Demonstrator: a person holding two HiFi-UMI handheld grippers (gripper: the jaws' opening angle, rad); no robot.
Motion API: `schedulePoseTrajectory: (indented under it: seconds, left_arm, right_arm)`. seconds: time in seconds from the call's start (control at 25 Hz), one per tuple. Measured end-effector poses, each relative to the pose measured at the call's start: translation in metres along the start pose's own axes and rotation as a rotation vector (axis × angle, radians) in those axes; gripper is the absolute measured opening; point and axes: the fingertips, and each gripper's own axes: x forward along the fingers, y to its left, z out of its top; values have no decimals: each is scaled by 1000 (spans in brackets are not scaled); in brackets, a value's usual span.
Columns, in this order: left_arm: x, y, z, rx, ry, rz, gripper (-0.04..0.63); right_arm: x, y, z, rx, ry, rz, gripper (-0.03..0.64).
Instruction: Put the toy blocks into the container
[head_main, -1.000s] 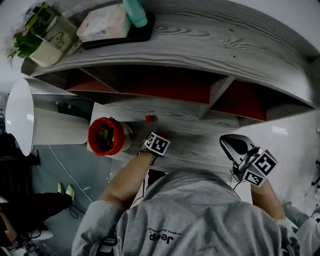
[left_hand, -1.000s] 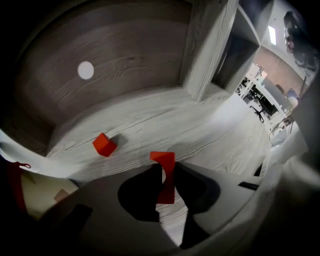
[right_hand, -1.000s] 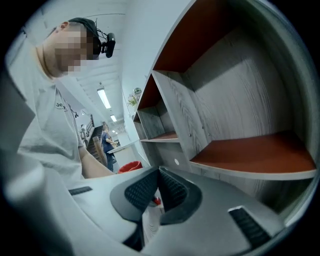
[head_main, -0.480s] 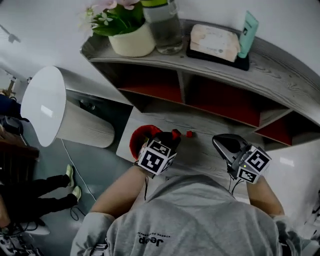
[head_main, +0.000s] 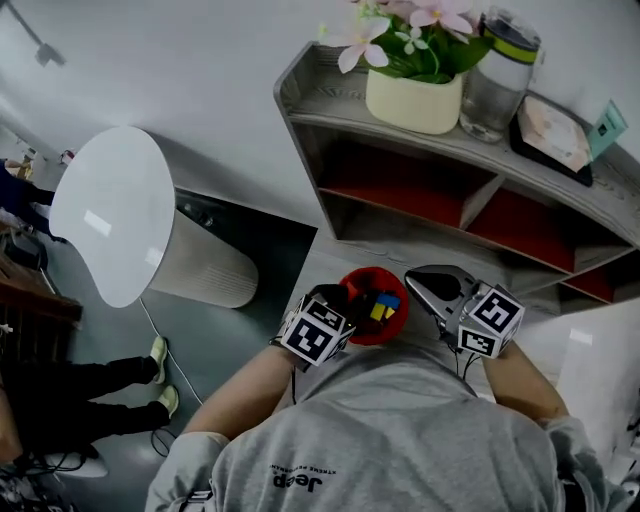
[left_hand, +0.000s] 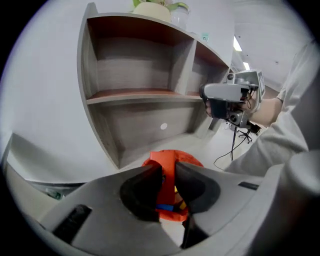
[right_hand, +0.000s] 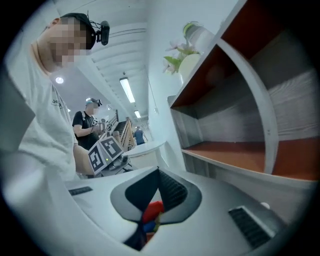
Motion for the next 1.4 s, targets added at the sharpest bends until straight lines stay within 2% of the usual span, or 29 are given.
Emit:
schedulePoseTrajectory:
  seconds: [0.32, 0.4, 0.68, 0.96, 1.2, 1.4]
  left_arm:
    - [4, -2, 2, 22, -35, -79, 123]
    - [5, -3, 7, 14, -53, -96, 261]
    - [2, -17, 26, 26, -92, -124, 268]
    - [17, -63, 41, 41, -97, -159, 268]
    - [57, -110, 65, 73, -84, -114, 268]
    - [134, -148, 74, 74, 30, 7, 258]
  right_arm:
    - [12, 9, -1, -13, 42, -45, 12]
    - [8, 9, 0, -12, 39, -59, 12]
    - [-21, -3, 1, 0, 15, -122, 12]
    - [-72, -25, -9, 21, -3, -189, 12]
    - [-135, -42, -25, 40, -12, -167, 12]
    - [-208, -62, -38, 48, -14, -130, 11]
